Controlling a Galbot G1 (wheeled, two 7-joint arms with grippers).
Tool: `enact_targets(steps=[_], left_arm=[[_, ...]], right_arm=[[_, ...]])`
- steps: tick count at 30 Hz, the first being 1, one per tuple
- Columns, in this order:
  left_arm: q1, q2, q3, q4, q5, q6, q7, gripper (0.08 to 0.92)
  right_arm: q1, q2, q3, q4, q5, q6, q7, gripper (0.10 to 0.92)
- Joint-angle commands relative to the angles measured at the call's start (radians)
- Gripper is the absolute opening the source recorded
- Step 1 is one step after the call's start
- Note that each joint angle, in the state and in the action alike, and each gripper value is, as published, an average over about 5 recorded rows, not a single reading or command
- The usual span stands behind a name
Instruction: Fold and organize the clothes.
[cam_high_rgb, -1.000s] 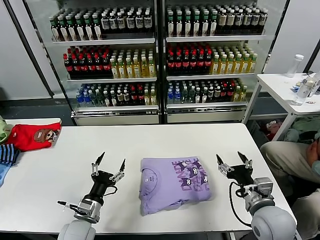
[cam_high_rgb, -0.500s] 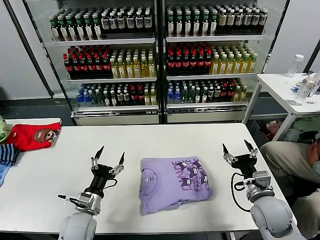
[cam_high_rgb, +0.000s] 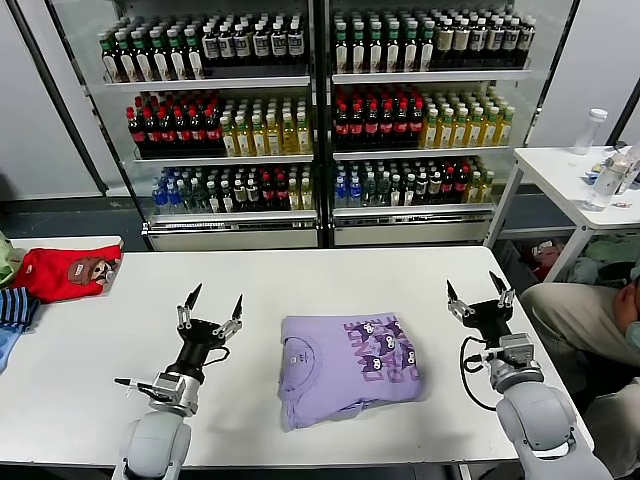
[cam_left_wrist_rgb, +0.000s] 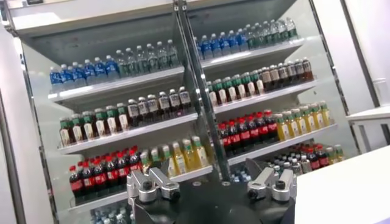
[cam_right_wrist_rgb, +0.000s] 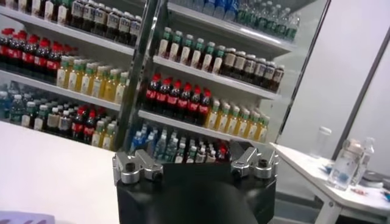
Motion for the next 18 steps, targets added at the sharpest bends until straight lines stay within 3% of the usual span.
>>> enact_targets(steps=[1, 18], left_arm=[[-0.017, 0.01, -0.006, 0.033, 0.013, -0.019, 0.007, 0.823], [-0.026, 0.012, 0.005, 0.038, 0.063, -0.053, -0.019, 0.823]], right_arm=[[0.045, 0.015, -0.009, -0.06, -0.09, 0.044, -0.002, 0.823], [0.09, 0.022, 0.001, -0.112, -0.09, 0.055, -0.021, 0.823]])
